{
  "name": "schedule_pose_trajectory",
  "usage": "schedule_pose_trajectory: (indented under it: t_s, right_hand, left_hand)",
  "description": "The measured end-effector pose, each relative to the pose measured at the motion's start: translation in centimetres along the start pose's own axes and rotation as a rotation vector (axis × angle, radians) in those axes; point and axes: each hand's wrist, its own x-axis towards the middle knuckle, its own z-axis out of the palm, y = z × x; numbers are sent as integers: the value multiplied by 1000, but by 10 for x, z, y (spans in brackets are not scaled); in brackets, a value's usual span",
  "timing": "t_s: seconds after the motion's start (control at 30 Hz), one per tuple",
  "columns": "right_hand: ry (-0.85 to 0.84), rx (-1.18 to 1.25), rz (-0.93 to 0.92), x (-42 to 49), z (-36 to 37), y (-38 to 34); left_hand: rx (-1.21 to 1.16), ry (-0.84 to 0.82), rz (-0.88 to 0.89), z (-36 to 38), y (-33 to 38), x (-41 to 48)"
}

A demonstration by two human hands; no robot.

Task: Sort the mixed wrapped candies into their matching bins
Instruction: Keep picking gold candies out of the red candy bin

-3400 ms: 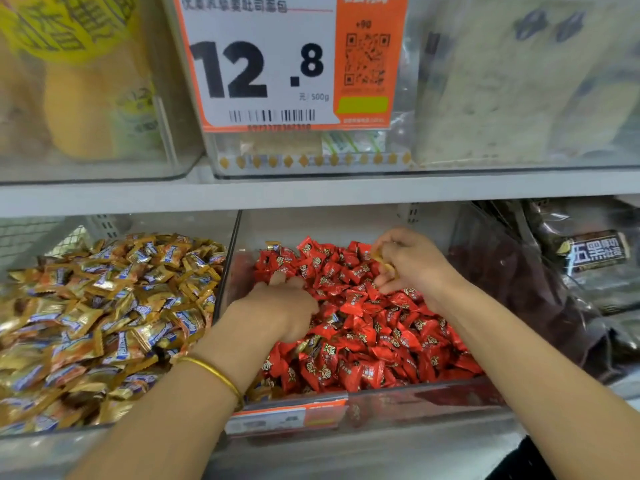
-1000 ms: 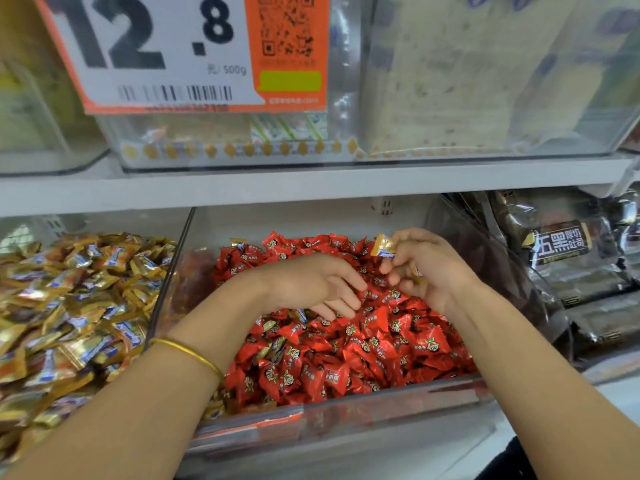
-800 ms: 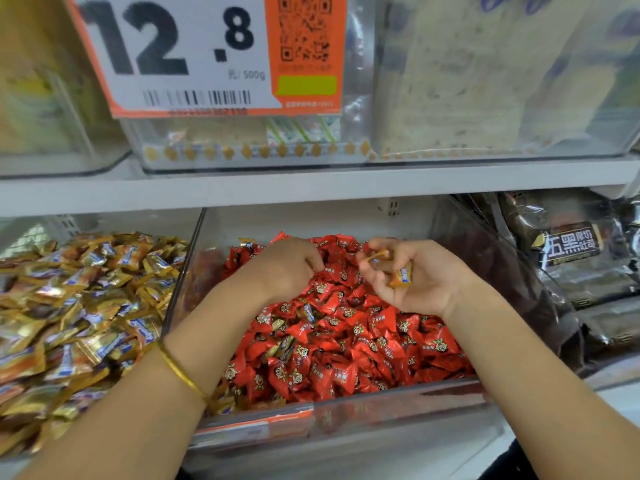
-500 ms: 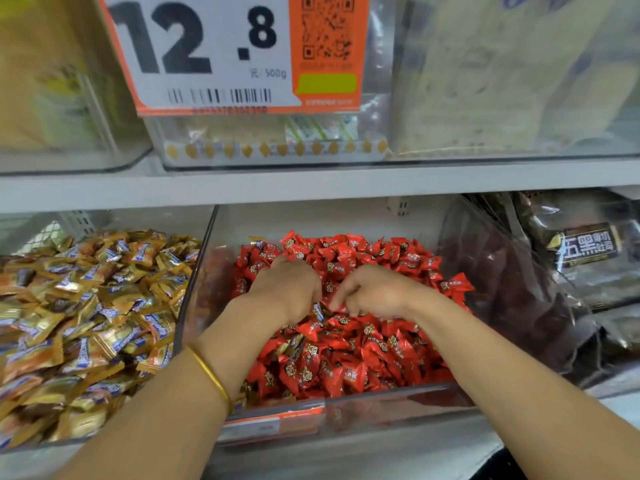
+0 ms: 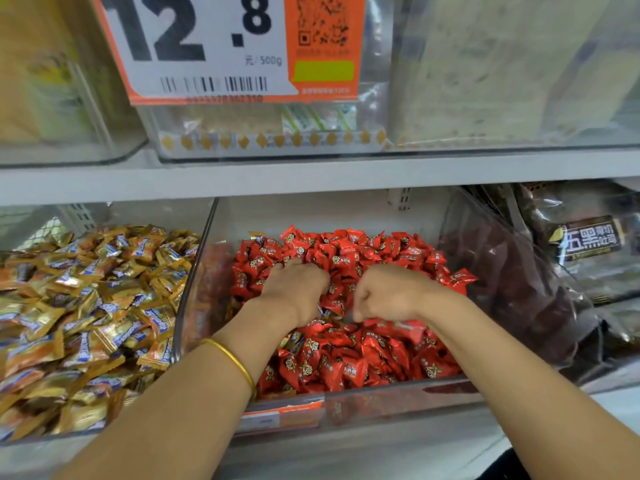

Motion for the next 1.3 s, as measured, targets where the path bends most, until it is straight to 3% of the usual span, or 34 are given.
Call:
schedule_pose_trajectory:
  t_s: [0.1,0.2,0.27,0.37,0.5,0.57,0.63,0.83,0.97,1.07,1.17,1.3]
  right_hand:
    - [88,-78,145,-5,-8,13]
    - [221,156,-9,-14,-12,7]
    - [132,283,-142,-12,-10,-6]
    - [-38,185,-114,7,3,-11]
    - [215,-19,-16,15,0,1]
    - [265,67,-104,15,0,1]
    - [197,68,-183,15,4,-5]
    - [131,-364,-240,22,17,-13]
    - [143,-384,-197,21,21,-13]
    - [280,-226,-132,16,13,-11]
    - [460,104,-87,5,1,-5]
    - [384,585,-67,-8,1,-11]
  left_hand:
    - [9,107,-13,-1,0,0]
    - [-37,227,-73,-7,1,-1]
    - [-161,265,-133,-13,0,-3]
    - [-349,310,-190,-20,0,-8]
    - [-428,386,-225,-25,-4,-10]
    - [-470,337,-235,-27,-7,-11]
    - [-487,244,-233,-28,-10,-15]
    - [-478,70,-200,-31,-9,-28]
    - [-485,20,-180,-37,-11,-37]
    - [-314,-96,-179,-35,-16,-45]
    - [-130,-158,-142,-28,-17,-43]
    - [-38,-174,-97,-21,-11,-42]
